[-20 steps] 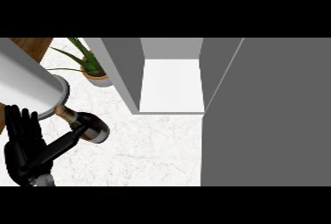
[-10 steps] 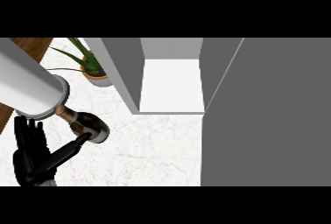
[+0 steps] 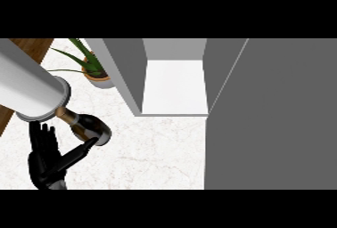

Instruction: Pick up the wine, place it into the cabinet and close the cabinet

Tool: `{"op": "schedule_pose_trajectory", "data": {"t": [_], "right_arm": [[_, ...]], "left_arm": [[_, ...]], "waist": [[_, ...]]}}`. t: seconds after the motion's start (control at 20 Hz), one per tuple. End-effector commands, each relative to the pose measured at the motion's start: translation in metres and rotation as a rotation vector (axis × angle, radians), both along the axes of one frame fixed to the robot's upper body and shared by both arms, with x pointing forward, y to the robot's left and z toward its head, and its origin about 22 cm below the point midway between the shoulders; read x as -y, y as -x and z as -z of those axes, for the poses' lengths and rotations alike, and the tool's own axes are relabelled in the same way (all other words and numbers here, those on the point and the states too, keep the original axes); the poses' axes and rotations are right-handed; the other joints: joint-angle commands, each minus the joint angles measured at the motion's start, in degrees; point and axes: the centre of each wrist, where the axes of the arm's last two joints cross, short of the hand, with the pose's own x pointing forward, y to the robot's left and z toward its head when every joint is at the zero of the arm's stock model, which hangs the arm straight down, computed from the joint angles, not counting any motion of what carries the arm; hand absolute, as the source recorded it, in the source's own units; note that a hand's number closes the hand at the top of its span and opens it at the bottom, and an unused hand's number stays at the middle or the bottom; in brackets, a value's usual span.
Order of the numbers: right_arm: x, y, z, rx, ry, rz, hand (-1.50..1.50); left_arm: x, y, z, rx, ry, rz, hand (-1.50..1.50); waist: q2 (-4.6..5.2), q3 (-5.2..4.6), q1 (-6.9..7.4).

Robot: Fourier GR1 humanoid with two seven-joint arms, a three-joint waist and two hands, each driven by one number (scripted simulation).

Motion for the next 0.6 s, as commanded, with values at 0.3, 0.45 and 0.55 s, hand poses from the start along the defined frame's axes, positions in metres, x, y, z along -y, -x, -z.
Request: {"op": "schedule_pose_trajectory", "data": {"t": [0.3, 0.45, 0.55], "right_arm": [[0.003, -0.009, 0.010, 0.002, -0.014, -0.002, -1.50], [0.009, 0.007, -0.003, 0.024, -0.004, 0.016, -1.50], [0.002, 0.030, 0.002, 0.013, 0.014, -0.002, -1.50]], "left_arm": [[0.001, -0.017, 0.030, -0.030, 0.016, 0.029, -1.50], [-0.013, 0.001, 0.044, -0.019, 0.029, 0.025, -1.50], [-0.011, -0.022, 0.048, -0.030, 0.039, 0.030, -1.50]], "waist": [[0.02, 0.01, -0.05], [-0.02, 0.01, -0.07], [-0.01, 0.00, -0.50]]}}
